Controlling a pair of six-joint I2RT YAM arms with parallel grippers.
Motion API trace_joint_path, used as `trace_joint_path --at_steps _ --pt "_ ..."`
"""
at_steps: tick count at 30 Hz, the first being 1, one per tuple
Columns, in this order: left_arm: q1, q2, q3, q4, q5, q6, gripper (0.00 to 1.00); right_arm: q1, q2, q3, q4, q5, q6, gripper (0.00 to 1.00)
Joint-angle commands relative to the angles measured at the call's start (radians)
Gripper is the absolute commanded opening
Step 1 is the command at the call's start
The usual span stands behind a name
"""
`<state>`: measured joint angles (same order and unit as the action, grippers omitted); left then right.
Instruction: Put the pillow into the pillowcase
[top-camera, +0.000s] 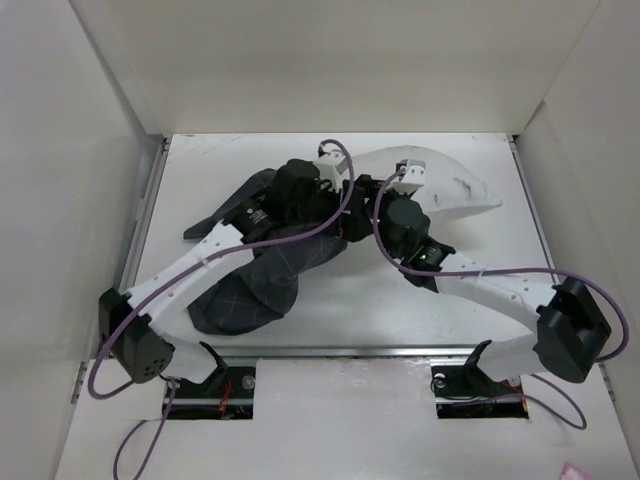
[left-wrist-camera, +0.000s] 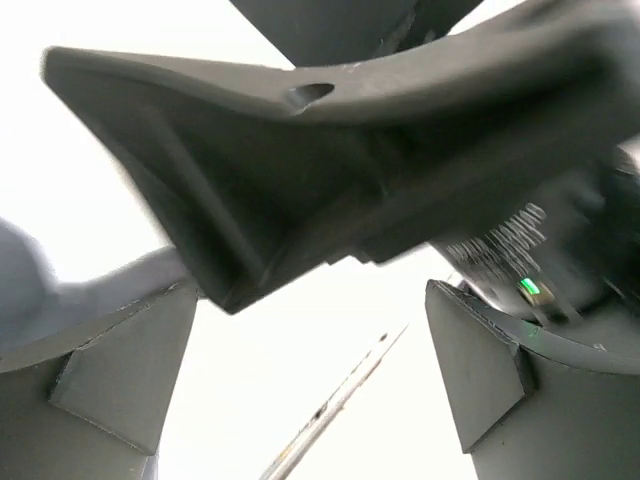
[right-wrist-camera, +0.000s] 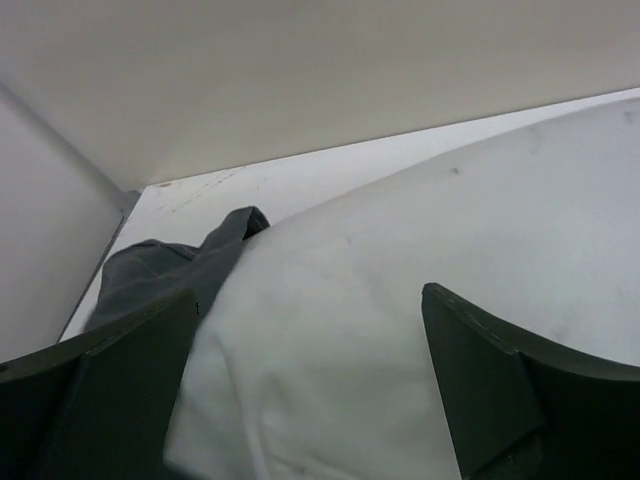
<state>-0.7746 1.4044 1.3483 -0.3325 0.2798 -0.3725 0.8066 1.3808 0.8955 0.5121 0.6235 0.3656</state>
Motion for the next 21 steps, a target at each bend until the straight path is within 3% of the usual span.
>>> trace_joint_path --at_steps 1,9,11,15,21 --pt "-0.003 -0.168 0.003 0.055 -0.105 0.0 1.0 -0.003 -0.055 0.075 -0.147 -0.045 -0.01 1.0" --pt "-0.003 -0.314 0.009 0.032 -0.264 0.018 1.0 -0.101 -0.147 0.111 -0.325 -0.134 0.085 1.0" --pt "-0.003 -0.314 0.0 0.02 -0.388 0.008 1.0 -0.154 -0.192 0.111 -0.343 -0.206 0.114 1.0" --pt "-0.003 -0.194 0.051 -0.056 -0.449 -0.016 1.0 -0.289 -0.212 0.129 -0.427 -0.43 0.055 1.0" --pt "-0.003 0.043 0.13 -0.098 -0.344 -0.006 0.94 -0.31 -0.095 0.309 -0.831 -0.4 -0.026 1.0"
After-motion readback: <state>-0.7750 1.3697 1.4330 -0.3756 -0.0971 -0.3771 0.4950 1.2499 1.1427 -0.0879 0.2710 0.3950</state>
